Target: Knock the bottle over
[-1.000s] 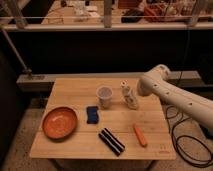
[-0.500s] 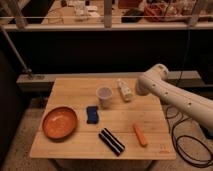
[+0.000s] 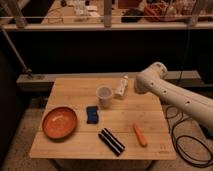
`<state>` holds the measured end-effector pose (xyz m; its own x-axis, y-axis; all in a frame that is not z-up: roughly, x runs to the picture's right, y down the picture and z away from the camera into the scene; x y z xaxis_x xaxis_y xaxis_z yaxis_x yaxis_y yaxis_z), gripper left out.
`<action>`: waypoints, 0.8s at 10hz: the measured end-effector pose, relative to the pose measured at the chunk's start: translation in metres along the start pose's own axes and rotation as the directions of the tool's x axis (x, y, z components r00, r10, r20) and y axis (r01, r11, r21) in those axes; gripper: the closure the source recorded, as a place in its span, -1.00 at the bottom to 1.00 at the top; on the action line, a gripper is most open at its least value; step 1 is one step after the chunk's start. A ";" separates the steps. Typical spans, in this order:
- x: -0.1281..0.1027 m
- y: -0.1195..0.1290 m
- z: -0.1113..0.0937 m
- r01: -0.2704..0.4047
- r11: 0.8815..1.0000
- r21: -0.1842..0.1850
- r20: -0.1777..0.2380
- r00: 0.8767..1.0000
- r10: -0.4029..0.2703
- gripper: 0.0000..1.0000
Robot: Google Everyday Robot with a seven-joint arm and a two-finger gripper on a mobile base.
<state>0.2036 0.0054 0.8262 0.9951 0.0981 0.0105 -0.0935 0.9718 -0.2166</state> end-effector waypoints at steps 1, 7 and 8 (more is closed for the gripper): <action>-0.001 -0.002 -0.001 -0.001 1.000 0.001 0.000 1.000 0.001 0.96; -0.012 -0.009 -0.005 -0.005 1.000 0.005 -0.004 1.000 0.005 0.96; -0.015 -0.010 -0.005 -0.004 1.000 0.004 -0.004 1.000 0.004 0.96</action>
<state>0.1902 -0.0070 0.8232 0.9949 0.1011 0.0062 -0.0975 0.9723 -0.2123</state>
